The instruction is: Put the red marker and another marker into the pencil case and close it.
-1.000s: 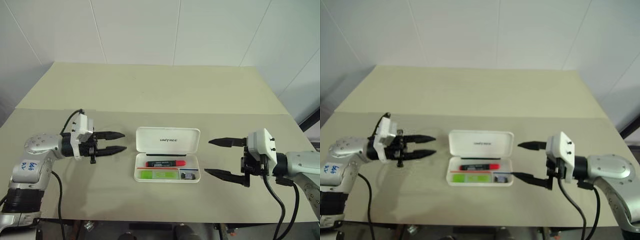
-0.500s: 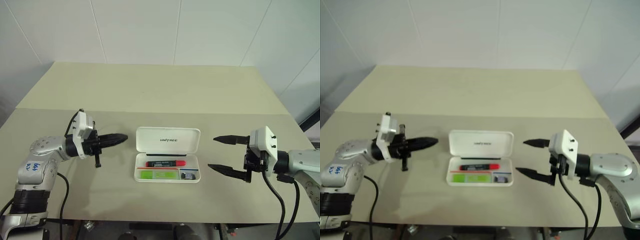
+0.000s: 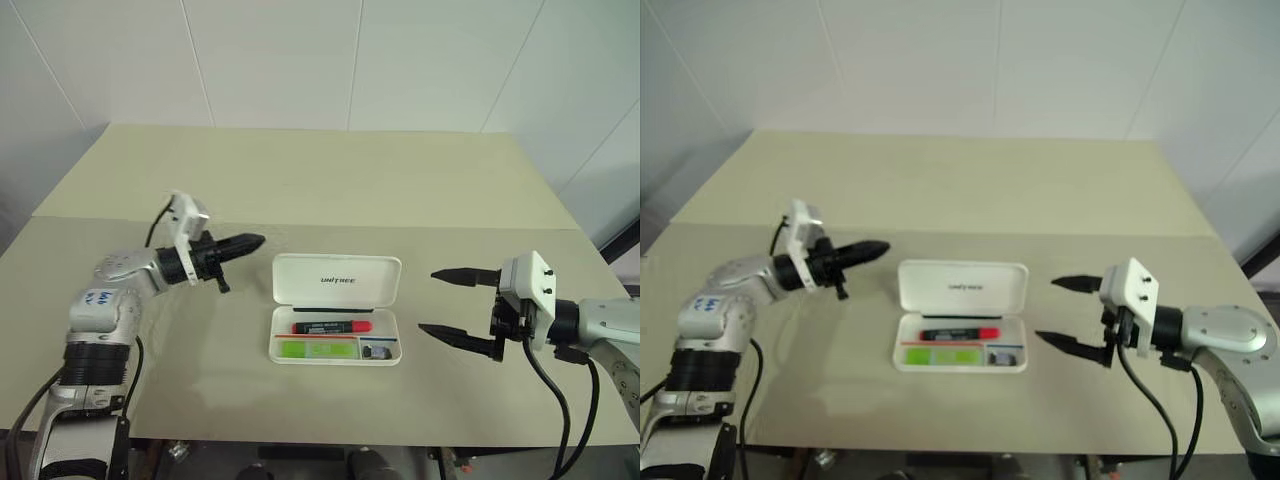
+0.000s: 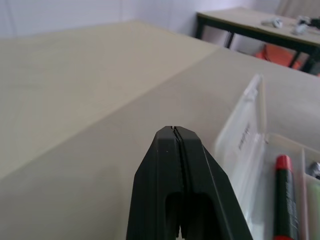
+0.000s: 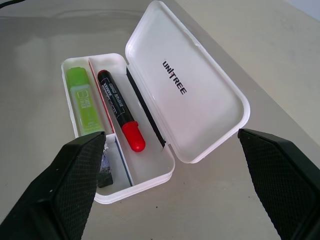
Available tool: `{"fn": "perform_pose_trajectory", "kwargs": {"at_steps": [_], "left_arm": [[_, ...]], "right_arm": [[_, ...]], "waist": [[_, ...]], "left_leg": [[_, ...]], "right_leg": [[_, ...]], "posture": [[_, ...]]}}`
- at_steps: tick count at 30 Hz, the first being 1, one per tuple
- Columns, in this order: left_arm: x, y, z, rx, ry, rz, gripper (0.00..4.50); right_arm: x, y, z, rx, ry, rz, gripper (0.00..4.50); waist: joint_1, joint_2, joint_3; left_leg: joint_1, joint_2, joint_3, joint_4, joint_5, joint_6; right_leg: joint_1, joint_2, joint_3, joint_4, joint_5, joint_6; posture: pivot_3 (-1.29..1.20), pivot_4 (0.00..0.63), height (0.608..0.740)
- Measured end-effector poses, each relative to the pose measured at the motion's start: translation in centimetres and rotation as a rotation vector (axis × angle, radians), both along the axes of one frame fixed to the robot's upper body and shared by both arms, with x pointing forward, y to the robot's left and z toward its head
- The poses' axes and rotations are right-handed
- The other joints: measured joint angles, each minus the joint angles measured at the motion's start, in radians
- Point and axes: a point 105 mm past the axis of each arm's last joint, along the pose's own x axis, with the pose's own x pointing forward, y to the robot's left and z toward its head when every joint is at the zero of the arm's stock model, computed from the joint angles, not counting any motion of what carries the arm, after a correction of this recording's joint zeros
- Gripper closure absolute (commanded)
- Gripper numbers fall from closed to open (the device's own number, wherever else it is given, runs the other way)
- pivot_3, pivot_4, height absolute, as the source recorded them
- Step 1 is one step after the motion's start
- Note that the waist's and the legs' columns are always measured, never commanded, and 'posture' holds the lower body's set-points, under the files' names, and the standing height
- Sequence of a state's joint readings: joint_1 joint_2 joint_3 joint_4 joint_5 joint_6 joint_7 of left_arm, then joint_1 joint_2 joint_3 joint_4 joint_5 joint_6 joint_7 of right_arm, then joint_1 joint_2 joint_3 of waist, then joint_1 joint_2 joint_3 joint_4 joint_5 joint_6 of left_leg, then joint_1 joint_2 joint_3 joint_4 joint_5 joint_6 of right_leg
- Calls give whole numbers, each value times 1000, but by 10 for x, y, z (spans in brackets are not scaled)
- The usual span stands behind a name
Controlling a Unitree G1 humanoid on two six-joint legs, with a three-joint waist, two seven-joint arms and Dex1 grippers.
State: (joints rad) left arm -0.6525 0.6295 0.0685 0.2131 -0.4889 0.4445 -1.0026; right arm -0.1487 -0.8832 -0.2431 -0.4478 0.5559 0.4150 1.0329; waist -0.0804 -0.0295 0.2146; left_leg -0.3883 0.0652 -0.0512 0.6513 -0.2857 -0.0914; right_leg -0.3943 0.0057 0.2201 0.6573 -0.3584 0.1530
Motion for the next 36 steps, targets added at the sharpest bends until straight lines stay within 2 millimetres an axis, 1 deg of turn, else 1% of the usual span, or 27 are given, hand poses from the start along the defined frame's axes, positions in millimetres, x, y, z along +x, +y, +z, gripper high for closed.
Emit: {"fn": "perform_pose_trajectory", "kwargs": {"at_steps": [5,10,15,20,26,30,36], "left_arm": [[-6,-15,-10,40,24,-93,4465],[-11,-17,-9,53,-2,-151,4465],[-21,-11,-7,115,-58,-228,4465],[-38,-6,-27,246,-45,-340,4465],[-46,-13,-30,303,-64,-405,4465],[-54,-19,-40,347,-62,-459,4465],[-63,-28,-48,416,-64,-537,4465]], "right_arm": [[-2,2,0,-2,-11,-6,0],[-3,3,-2,-2,-9,-15,0],[-4,2,-4,1,-2,-23,0],[-3,2,-4,3,-2,-26,0],[-4,2,-5,7,1,-32,0],[-7,4,-10,17,11,-36,0],[-11,8,-13,33,9,-51,0]], "waist": [[-1,0,0],[1,0,0],[0,0,0],[0,0,0],[2,0,0],[2,0,0],[0,0,0]], "left_leg": [[0,0,0,0,0,0],[0,0,0,0,0,0],[0,0,0,0,0,0],[0,0,0,0,0,0],[0,0,0,0,0,0],[0,0,0,-1,0,0],[0,0,0,0,0,0]], "right_leg": [[0,0,0,0,0,0],[0,0,0,0,0,0],[0,0,0,0,0,0],[0,0,0,0,0,0],[0,0,0,0,0,0],[0,0,0,-1,0,0],[0,0,0,0,0,0]], "posture": [[0,150,740],[0,150,740],[0,150,740],[0,150,740],[0,150,740],[0,150,740],[0,150,740]]}}
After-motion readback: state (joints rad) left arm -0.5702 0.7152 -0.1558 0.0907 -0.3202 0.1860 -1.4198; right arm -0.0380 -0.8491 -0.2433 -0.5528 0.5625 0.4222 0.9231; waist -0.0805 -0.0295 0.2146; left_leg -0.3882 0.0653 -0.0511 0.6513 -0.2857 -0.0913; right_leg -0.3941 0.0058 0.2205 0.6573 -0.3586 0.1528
